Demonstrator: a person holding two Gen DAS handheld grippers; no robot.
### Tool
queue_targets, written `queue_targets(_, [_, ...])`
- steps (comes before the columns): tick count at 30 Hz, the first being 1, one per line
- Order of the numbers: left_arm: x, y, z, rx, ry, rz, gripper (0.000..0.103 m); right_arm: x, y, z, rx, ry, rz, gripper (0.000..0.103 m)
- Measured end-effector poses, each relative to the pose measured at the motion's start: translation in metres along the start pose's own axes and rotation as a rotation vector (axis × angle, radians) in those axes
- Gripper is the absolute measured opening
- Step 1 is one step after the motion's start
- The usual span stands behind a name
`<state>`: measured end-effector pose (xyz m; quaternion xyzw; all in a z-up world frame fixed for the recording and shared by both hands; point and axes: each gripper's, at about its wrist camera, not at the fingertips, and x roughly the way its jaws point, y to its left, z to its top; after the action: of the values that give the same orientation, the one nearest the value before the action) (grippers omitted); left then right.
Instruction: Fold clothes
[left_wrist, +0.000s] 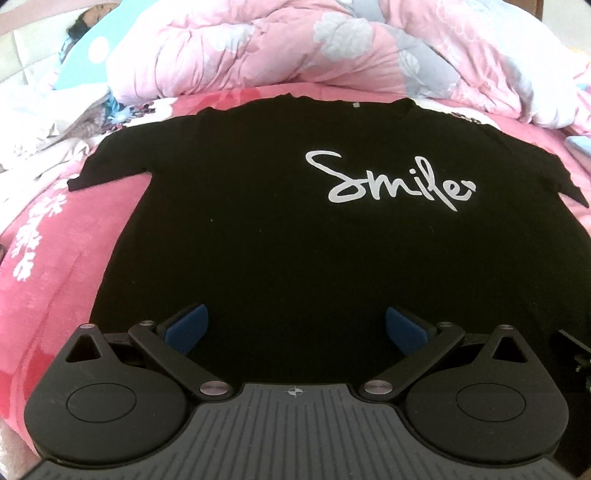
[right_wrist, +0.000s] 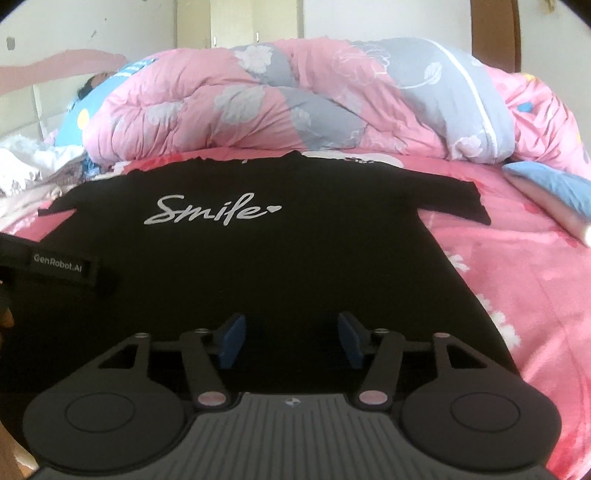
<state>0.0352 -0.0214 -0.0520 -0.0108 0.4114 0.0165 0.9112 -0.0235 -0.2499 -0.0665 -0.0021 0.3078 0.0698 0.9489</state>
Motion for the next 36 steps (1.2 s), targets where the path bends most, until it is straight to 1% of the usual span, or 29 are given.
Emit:
queue_targets(2, [0.000, 0.003, 0.000, -0.005, 0.005, -0.017, 0.103, 0.001, 0.001, 0.001, 0.010, 0.011, 0.002, 0.065])
queue_targets(4, [0.000, 0.005, -0.001, -0.004, 0.005, -0.032, 0.103, 0.001, 0.003, 0.002, 0.021, 0.022, 0.004, 0.073])
queue_targets(9, [0.000, 0.010, -0.003, -0.001, -0.007, -0.064, 0.103, 0.001, 0.010, 0.005, 0.029, 0.054, -0.011, 0.085])
queue_targets(12, [-0.001, 0.015, -0.002, -0.006, -0.003, -0.094, 0.103, -0.001, 0.015, 0.010, 0.049, 0.062, -0.036, 0.085])
queue_targets(14, [-0.003, 0.021, 0.000, -0.025, 0.005, -0.124, 0.103, -0.003, 0.014, 0.017, 0.069, 0.050, -0.048, 0.085])
queue_targets(17, [-0.006, 0.029, 0.003, -0.064, 0.013, -0.160, 0.103, 0.001, 0.014, 0.027, 0.047, 0.040, -0.096, 0.085])
queue_targets(19, [-0.010, 0.033, 0.005, -0.083, 0.006, -0.157, 0.103, 0.006, 0.015, 0.034, 0.025, 0.049, -0.118, 0.088])
queue_targets(21, [-0.012, 0.035, 0.006, -0.084, -0.013, -0.139, 0.103, 0.013, 0.017, 0.038, 0.013, 0.068, -0.117, 0.090])
queue_targets(23, [-0.011, 0.036, 0.007, -0.069, -0.022, -0.117, 0.103, 0.021, 0.019, 0.038, 0.014, 0.088, -0.109, 0.093])
queue_targets(25, [-0.004, 0.034, 0.007, -0.049, -0.003, -0.092, 0.103, 0.030, 0.021, 0.037, 0.017, 0.116, -0.102, 0.099])
queue_targets(27, [0.000, 0.032, 0.005, -0.026, -0.003, -0.074, 0.103, 0.041, 0.025, 0.034, 0.021, 0.157, -0.097, 0.101])
queue_targets(28, [0.001, 0.031, 0.004, -0.014, -0.006, -0.066, 0.103, 0.043, 0.027, 0.032, 0.012, 0.159, -0.107, 0.103])
queue_targets(30, [0.002, 0.029, 0.002, 0.002, -0.012, -0.054, 0.103, 0.044, 0.034, 0.030, -0.018, 0.152, -0.127, 0.103])
queue_targets(36, [0.003, 0.032, 0.004, -0.011, 0.003, -0.063, 0.103, 0.043, 0.026, 0.031, 0.016, 0.180, -0.108, 0.103])
